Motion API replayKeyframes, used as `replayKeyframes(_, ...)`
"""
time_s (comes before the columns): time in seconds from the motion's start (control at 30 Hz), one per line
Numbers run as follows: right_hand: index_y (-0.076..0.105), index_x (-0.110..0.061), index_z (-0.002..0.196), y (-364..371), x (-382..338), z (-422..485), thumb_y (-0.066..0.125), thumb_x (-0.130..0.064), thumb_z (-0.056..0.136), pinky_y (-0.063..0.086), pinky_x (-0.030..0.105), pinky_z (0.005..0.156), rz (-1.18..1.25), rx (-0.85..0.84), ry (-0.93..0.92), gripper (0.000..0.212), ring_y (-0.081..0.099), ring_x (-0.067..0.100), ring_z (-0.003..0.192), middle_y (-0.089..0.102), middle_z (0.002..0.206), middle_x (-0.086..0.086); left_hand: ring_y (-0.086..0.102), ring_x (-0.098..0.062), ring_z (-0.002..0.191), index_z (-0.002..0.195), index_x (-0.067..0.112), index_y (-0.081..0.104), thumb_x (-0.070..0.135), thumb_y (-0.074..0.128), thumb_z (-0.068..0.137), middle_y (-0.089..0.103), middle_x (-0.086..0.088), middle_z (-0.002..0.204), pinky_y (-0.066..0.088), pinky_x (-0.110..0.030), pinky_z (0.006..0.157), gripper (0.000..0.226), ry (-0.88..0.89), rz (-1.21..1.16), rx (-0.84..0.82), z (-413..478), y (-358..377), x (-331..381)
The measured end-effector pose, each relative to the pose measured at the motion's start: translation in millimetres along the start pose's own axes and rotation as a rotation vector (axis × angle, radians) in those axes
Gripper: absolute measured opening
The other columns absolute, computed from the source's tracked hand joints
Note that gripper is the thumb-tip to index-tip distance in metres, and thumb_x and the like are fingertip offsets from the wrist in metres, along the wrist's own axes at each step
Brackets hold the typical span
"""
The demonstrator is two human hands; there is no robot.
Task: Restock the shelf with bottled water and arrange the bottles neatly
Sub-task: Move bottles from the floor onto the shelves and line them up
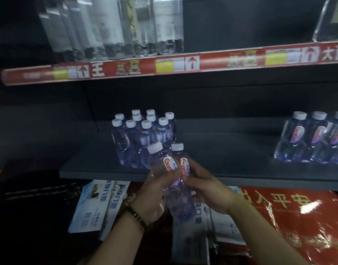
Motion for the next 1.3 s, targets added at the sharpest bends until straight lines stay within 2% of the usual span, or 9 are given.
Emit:
replayKeyframes(0.1,0.056,-0.028,0.148,3.5,-8.4,16.2,0.058,-0.012,0.106,0.062,0.047,0.091,0.046,0.1,-0.1,0.045,0.071,0.034,0.122,0.073,0.133,0.008,0.071,-0.037,0.101,0.105,0.008,0.081,0.028,0.084,0.075,0.073,-0.027,0.114,0.057,-0.049,0.094,0.036,0.026,0.008,0.043,10.5,-8.6,19.1)
replayKeyframes(0.33,0.06,-0.021,0.129,-25.6,-20.9,46.0,0.077,-0.01,0.096,0.063,0.036,0.09,-0.129,0.451,-0.227,0.039,0.074,0.023,0.111,0.076,0.112,0.007,0.075,-0.033,0.107,0.11,0.008,0.072,0.041,0.09,0.075,0.077,-0.018,0.114,0.059,-0.057,0.096,0.052,0.144,0.277,0.198,39.4,-27.6,66.8)
replayKeyframes(0.43,0.061,-0.02,0.135,-35.0,-38.2,49.2,0.073,-0.01,0.099,0.062,0.036,0.096,-0.234,0.521,-0.32,0.039,0.074,0.011,0.108,0.077,0.115,-0.003,0.075,-0.001,0.091,0.1,0.02,0.069,0.035,0.09,0.079,0.079,0.014,0.095,0.061,-0.03,0.084,0.033,0.301,0.422,0.424,40.4,-46.1,71.9)
replayKeyframes(0.5,0.064,-0.021,0.129,-46.6,-49.8,49.0,0.074,-0.014,0.099,0.061,0.042,0.097,-0.28,0.591,-0.394,0.033,0.074,0.012,0.107,0.077,0.114,-0.004,0.07,0.012,0.088,0.11,0.022,0.062,0.028,0.087,0.084,0.077,0.015,0.094,0.056,-0.011,0.075,0.037,0.403,0.492,0.514,40.2,-52.1,72.4)
replayKeyframes(0.57,0.06,-0.024,0.127,-55.4,-60.9,48.3,0.078,-0.015,0.095,0.061,0.033,0.095,-0.281,0.657,-0.459,0.038,0.073,0.008,0.107,0.076,0.114,-0.005,0.065,0.016,0.09,0.117,0.022,0.049,0.027,0.083,0.088,0.069,0.012,0.1,0.055,-0.009,0.078,0.045,0.443,0.566,0.569,46.1,-58.8,65.8)
replayKeyframes(0.7,0.051,-0.033,0.133,-63.2,-62.1,47.8,0.082,-0.021,0.092,0.053,0.019,0.098,-0.476,0.805,-0.511,0.053,0.062,0.001,0.119,0.061,0.131,-0.008,0.06,-0.01,0.122,0.132,0.021,0.034,0.021,0.074,0.095,0.054,-0.001,0.134,0.054,-0.035,0.107,0.055,0.506,0.613,0.618,61.0,-72.5,40.9)
replayKeyframes(0.93,0.059,-0.022,0.134,-82.3,-27.6,61.6,0.085,-0.028,0.089,0.046,0.017,0.091,-0.79,0.84,-0.323,0.053,0.052,-0.001,0.098,0.054,0.119,-0.005,0.03,-0.026,0.138,0.151,0.017,0.02,0.013,0.072,0.092,0.024,-0.003,0.15,0.036,-0.044,0.115,0.078,0.445,0.868,0.679,74.4,-74.8,24.8)
replayKeyframes(1.07,0.06,-0.025,0.129,-83.5,-15.2,66.3,0.086,-0.028,0.088,0.046,0.028,0.085,-0.849,0.814,-0.245,0.048,0.057,0.013,0.101,0.06,0.113,-0.001,0.037,-0.038,0.132,0.15,0.019,0.023,0.049,0.065,0.097,0.03,-0.015,0.148,0.041,-0.055,0.107,0.073,0.228,1.055,0.772,75.9,-87.2,13.7)
replayKeyframes(1.3,0.063,-0.024,0.129,-73.7,-10.4,75.8,0.083,-0.018,0.089,0.057,0.031,0.083,-0.872,0.824,-0.277,0.045,0.066,0.015,0.096,0.067,0.109,0.0,0.049,-0.04,0.115,0.146,0.022,0.028,0.037,0.079,0.09,0.035,-0.014,0.136,0.054,-0.054,0.098,0.077,0.334,1.014,0.743,80.0,-85.1,15.0)
Point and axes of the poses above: each hand's wrist, its own z-axis towards the middle knuckle, its own y-axis out of the palm, x = y × z, the point moved 9 cm from there along z, towards the middle knuckle
